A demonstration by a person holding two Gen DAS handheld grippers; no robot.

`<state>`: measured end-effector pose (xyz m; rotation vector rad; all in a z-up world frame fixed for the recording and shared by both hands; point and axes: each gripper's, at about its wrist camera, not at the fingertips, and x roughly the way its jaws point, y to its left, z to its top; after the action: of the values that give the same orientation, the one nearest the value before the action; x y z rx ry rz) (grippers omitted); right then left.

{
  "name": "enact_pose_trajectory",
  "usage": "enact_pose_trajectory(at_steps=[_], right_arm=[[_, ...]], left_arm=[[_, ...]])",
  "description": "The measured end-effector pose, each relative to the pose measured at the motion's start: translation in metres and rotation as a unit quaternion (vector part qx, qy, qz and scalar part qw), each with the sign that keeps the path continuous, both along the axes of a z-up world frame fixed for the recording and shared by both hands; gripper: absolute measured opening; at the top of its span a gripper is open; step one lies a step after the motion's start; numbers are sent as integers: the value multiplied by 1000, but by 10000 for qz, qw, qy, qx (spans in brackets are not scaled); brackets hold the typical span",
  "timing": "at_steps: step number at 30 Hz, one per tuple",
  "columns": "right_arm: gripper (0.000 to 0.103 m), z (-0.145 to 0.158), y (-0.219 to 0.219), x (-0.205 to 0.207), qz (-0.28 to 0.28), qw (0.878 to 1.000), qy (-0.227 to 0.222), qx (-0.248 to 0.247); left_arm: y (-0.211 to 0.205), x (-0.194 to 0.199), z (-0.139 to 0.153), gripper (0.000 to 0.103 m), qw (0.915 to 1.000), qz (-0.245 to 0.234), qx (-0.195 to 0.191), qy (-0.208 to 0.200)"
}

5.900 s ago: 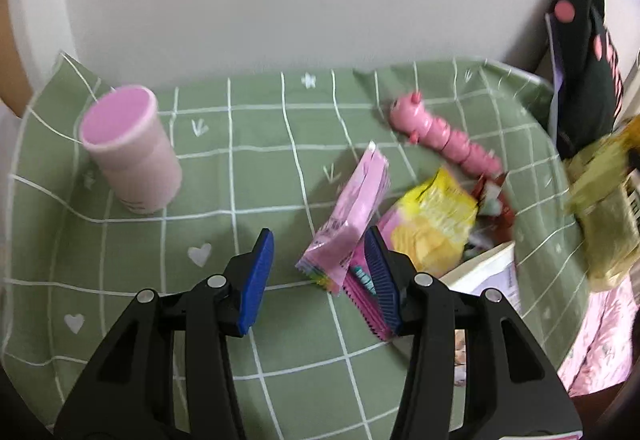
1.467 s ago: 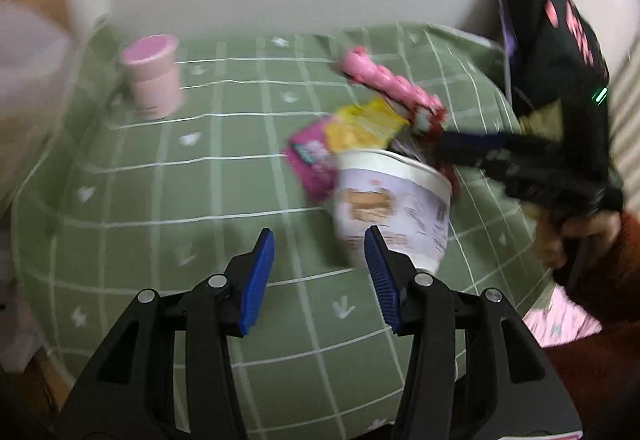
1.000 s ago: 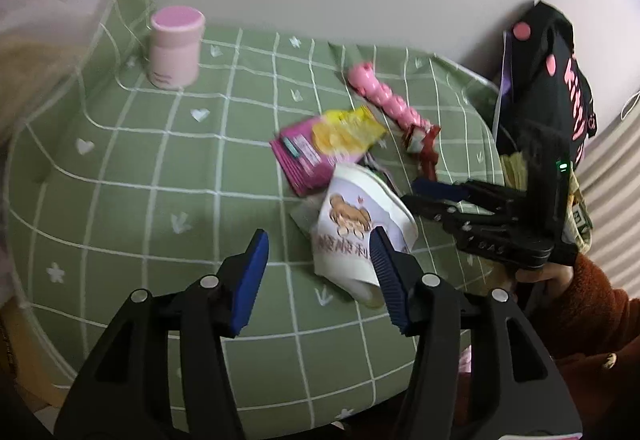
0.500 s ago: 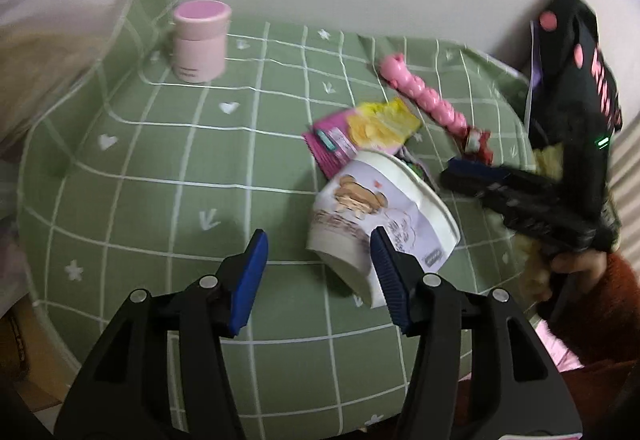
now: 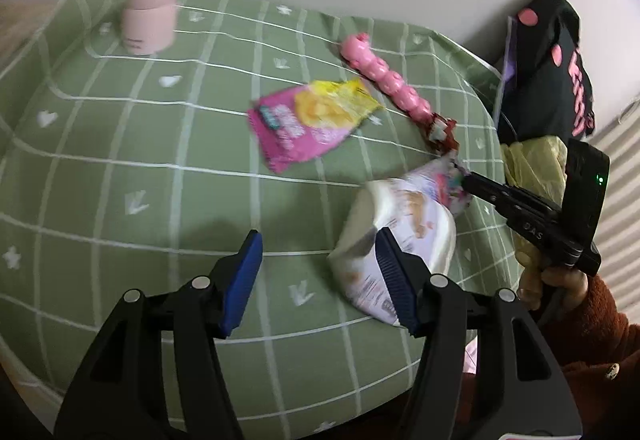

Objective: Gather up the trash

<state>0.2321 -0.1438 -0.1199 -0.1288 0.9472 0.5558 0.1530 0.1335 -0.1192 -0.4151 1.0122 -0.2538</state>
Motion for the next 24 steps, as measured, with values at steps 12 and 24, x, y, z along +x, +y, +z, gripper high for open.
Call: enact_pose_trajectory(at_steps=[12, 24], right_arm=[[7, -8, -60, -27, -889, 9960, 90, -30], [40, -14, -75, -56, -1215, 9910, 215, 524]], left_arm=[[-79, 31, -2, 56, 9920, -1198, 383, 47], [-68, 63, 7, 54, 9953, -894, 357, 27]])
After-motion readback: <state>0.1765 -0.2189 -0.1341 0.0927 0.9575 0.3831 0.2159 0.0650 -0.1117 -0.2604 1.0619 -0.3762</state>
